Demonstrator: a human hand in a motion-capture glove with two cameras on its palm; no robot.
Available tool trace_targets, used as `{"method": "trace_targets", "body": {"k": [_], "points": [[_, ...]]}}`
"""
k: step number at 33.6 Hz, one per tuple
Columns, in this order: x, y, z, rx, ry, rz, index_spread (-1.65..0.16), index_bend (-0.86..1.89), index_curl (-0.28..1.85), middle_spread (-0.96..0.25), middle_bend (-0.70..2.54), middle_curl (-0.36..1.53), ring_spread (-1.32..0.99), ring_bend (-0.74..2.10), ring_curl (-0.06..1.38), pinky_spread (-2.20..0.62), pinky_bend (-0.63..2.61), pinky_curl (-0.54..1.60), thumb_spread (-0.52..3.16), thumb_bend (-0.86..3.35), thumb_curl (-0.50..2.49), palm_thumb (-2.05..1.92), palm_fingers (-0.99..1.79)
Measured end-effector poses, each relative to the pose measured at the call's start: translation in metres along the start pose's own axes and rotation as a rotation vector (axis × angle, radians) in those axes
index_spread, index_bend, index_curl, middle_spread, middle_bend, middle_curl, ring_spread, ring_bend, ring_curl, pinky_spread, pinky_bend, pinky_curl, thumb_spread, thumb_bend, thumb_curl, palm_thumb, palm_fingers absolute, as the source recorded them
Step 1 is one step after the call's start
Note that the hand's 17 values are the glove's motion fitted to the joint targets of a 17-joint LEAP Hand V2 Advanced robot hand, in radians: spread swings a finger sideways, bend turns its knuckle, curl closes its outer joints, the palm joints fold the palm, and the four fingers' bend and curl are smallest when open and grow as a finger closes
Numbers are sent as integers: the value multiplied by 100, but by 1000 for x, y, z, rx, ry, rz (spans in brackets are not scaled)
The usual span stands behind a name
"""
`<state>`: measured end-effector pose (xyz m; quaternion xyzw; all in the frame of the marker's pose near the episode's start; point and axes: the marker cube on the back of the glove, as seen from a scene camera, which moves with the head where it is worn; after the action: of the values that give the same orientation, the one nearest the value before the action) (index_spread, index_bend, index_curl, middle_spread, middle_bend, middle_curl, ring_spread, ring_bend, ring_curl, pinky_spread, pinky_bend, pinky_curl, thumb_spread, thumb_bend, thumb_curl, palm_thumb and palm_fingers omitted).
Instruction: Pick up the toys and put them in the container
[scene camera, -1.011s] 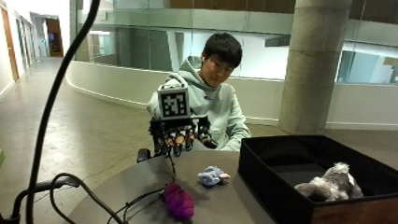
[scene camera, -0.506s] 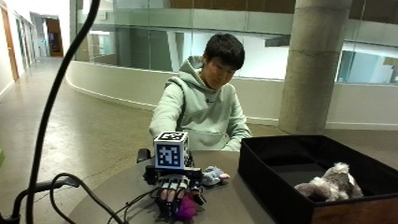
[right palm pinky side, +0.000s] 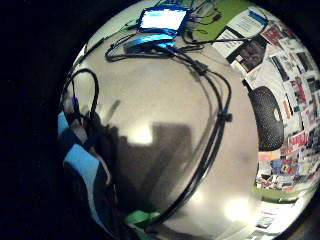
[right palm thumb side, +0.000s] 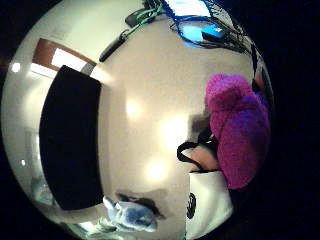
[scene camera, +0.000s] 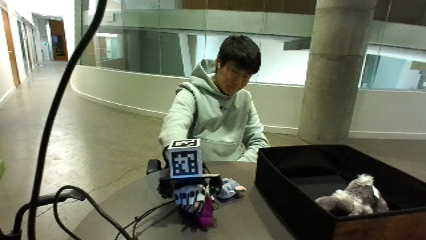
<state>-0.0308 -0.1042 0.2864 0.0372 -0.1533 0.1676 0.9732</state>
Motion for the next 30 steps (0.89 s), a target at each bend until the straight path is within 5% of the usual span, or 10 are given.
{"method": "trace_targets", "body": {"k": [7,19,24,30], "points": [[-28,12,-65,-124,-49,-49,-26,51,36,-22,95,74,-31,129,55,-38,107,49,71,23,62,68,125],[-158,46,-244,95,-144,-161,-30,64,49,-22,106,83,-28,143,60,-39,115,54,67,18,70,63,115],[-217,53,-260,220,-182,-350,-32,67,55,-22,109,85,-28,142,60,-39,119,56,66,16,74,61,111],[-271,59,-237,164,-209,-508,-33,60,59,-23,103,86,-28,144,60,-40,123,57,68,11,76,57,100]]}}
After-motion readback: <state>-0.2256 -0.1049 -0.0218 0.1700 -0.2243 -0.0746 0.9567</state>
